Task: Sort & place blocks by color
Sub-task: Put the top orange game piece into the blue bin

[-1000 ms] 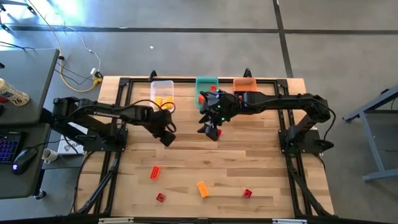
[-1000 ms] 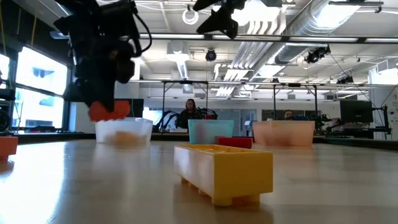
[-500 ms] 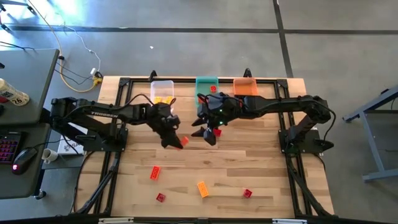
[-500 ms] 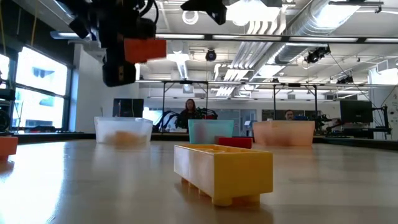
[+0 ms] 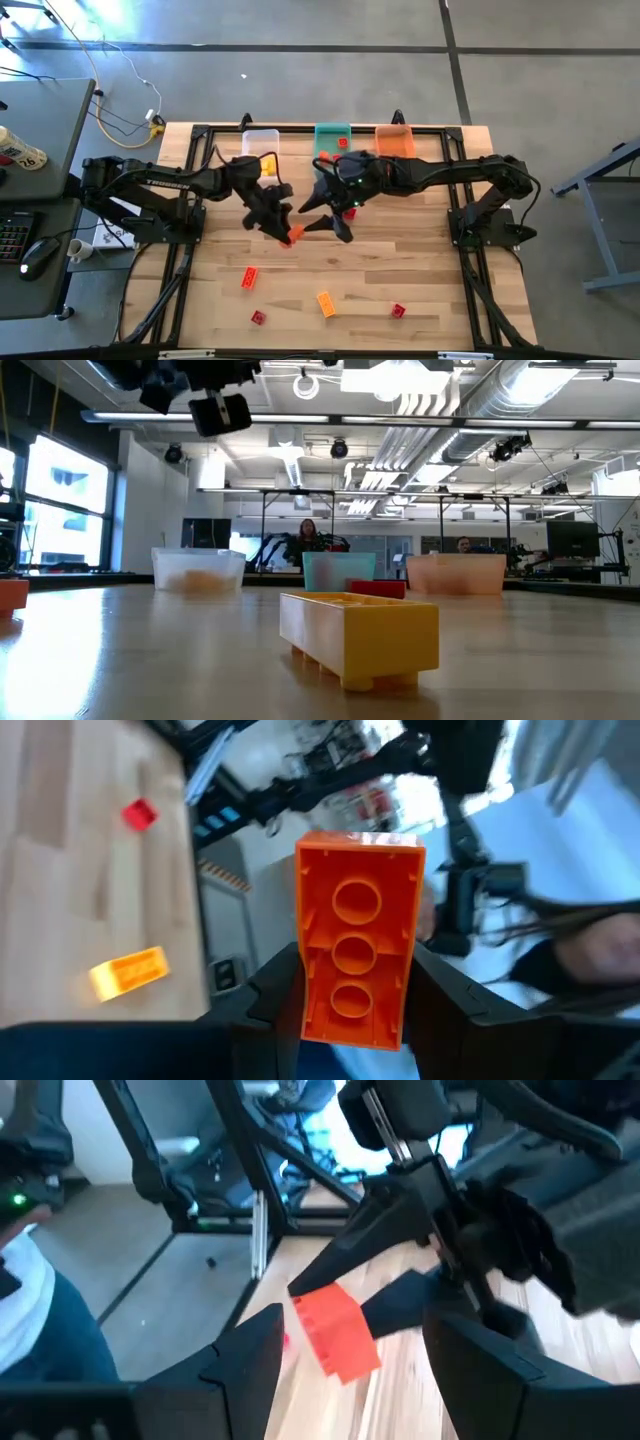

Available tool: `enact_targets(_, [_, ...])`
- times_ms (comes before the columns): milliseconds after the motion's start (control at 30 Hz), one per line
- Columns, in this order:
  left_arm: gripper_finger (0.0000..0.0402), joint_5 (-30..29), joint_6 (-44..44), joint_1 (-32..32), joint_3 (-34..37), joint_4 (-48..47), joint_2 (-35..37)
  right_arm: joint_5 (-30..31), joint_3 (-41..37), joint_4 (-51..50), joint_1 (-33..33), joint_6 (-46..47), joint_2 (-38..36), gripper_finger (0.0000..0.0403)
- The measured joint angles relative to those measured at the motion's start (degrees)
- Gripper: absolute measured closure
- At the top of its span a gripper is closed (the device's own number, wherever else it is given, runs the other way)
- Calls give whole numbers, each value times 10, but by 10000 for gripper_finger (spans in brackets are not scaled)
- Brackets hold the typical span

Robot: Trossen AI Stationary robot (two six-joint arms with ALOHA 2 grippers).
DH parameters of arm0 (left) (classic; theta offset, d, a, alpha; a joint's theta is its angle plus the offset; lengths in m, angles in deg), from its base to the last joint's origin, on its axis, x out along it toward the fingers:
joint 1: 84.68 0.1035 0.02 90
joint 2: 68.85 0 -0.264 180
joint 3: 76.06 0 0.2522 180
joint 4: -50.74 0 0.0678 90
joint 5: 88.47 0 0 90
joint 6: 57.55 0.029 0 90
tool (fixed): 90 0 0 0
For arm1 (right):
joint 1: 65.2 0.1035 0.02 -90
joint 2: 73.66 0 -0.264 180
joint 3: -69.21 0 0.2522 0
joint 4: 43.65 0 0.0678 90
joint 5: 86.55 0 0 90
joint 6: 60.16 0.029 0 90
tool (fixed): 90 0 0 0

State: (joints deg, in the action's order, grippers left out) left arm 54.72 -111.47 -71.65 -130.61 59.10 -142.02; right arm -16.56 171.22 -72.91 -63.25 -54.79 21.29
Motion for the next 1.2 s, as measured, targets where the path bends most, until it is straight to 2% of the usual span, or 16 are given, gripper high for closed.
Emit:
enact_targets(267, [290,5,-103,5,0,150,0,-7,0,41,0,1,0,176])
enact_targets(400, [290,5,-110,13,0,151,0,-41,0,55,0,1,0,176])
enact_targets(600, [290,-9,-126,16,-3,156,0,-40,0,70,0,-1,0,176])
enact_targets(933, [290,-18,-135,16,-52,154,0,-40,0,78,-1,-3,0,178])
enact_targets(1200, [290,-20,-134,16,-56,151,-14,-53,0,95,-1,-4,0,234])
